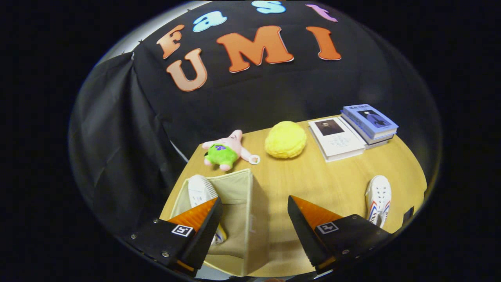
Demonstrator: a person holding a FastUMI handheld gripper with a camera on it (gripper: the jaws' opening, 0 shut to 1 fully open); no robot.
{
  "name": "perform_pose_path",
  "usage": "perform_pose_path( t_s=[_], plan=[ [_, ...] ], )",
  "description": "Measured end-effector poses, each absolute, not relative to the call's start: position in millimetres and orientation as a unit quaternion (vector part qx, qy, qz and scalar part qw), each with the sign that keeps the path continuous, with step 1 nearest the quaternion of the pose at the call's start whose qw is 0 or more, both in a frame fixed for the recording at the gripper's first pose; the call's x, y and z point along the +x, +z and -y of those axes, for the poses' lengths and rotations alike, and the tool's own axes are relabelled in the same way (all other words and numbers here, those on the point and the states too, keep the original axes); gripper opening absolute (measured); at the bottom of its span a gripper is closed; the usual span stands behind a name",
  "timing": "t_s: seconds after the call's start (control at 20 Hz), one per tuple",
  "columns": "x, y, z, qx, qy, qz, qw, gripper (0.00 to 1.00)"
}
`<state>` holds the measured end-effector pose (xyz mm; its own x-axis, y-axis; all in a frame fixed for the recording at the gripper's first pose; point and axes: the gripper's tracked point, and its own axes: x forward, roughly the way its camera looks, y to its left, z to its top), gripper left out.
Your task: Open the storage box then place both shoes into the box .Put the left shoe in first, then the right shoe, with the right side of both shoes facing outward in a uniform manner.
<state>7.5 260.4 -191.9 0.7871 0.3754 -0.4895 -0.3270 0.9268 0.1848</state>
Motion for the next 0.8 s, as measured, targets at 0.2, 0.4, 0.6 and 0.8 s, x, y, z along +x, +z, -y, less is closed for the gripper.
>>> perform_pose_path(
  t_s=[0.2, 0.4, 0.6, 0.8],
  plan=[
    [24, -202, -183, 0.033, 0.119, -0.260, 0.958, 0.99],
    [26, -216, -123, 0.023, 0.062, -0.266, 0.962, 0.98],
    [25, -240, -62, 0.024, 0.007, -0.277, 0.961, 0.99],
    [21, -267, -13, 0.043, -0.038, -0.295, 0.954, 0.99]
  ],
)
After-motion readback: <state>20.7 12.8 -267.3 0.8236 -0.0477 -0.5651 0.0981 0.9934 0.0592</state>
